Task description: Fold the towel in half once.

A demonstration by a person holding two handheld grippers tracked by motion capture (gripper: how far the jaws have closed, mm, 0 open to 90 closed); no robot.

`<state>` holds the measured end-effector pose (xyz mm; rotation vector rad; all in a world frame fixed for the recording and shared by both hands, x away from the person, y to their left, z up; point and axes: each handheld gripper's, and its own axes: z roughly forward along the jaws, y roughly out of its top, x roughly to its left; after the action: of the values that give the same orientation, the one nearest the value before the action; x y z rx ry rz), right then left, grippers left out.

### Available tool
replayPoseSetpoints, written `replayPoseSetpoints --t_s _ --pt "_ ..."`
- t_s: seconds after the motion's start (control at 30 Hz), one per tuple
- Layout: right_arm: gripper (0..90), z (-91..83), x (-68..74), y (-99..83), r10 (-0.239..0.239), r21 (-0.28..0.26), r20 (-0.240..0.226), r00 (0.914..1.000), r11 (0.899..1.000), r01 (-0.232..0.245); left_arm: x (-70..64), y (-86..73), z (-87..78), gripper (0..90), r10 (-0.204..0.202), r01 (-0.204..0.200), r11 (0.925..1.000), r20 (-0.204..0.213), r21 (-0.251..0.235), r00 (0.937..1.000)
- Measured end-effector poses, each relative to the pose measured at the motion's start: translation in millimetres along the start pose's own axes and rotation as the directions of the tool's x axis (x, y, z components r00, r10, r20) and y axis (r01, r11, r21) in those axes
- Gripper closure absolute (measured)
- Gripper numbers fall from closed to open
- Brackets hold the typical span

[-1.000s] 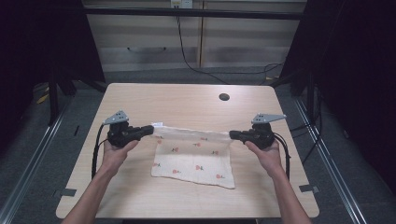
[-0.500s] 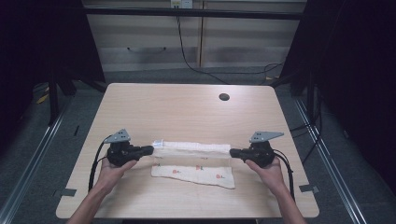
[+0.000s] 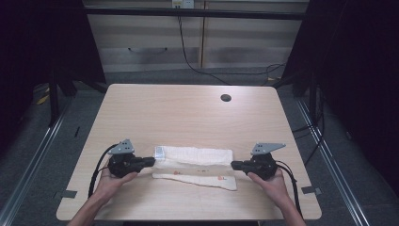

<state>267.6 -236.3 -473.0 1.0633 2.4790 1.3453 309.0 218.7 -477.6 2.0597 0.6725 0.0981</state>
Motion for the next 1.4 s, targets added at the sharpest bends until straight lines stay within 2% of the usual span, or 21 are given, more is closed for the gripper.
replayPoseSetpoints --t_s 0.13,0.27,0.43,0.63,0.77,0.9,1.1,1.2,1.4 --pt "88.6 2.8 3.6 -6.3 0.004 0.010 -0.007 1.0000 1.000 -0.004 0.8 -6.0 -1.9 85.7 -0.011 0.011 0.9999 -0.005 -0.010 0.9999" --pt "88.3 8.4 7.6 -13.3 -0.003 0.044 -0.011 0.9999 0.999 0.004 -1.3 -15.1 -0.7 85.1 -0.012 0.012 0.9999 0.015 0.005 0.9998" --pt "87.2 9.1 9.3 -19.9 0.007 0.051 -0.023 0.9997 0.999 -0.006 -5.3 -20.9 -1.7 83.5 -0.020 0.020 0.9997 0.034 0.016 0.9992" --pt "82.9 9.5 12.8 -23.8 0.002 0.077 -0.019 0.9998 0.997 -0.001 -9.0 -22.4 -5.4 76.6 -0.006 0.005 0.9996 0.033 0.026 0.9994" --pt "80.4 4.3 15.1 -23.4 0.007 0.062 -0.022 0.9997 0.998 -0.006 -7.5 -24.3 -11.4 71.3 -0.021 0.020 0.9997 0.034 0.012 0.9992" --pt "77.5 -1.1 17.7 -28.6 0.013 0.064 -0.011 0.9999 0.998 -0.012 -8.2 -21.5 -16.3 68.7 -0.037 0.038 0.9990 0.041 -0.023 0.9985" --pt "75.3 -6.3 16.4 -24.3 0.022 0.028 -0.007 0.9997 0.999 -0.022 -4.2 -16.5 -21.4 64.2 -0.061 0.063 0.9962 0.031 -0.061 0.9977" --pt "75.2 -5.4 13.1 -19.6 0.026 0.017 0.001 0.9997 1.000 -0.026 -0.3 -14.5 -17.6 64.2 -0.067 0.067 0.9963 0.010 -0.054 0.9977" --pt "76.4 -0.6 -1.0 -3.7 0.032 -0.009 0.028 0.9991 0.999 -0.031 6.2 -3.6 -2.1 65.6 -0.074 0.074 0.9966 -0.002 -0.037 0.9973"
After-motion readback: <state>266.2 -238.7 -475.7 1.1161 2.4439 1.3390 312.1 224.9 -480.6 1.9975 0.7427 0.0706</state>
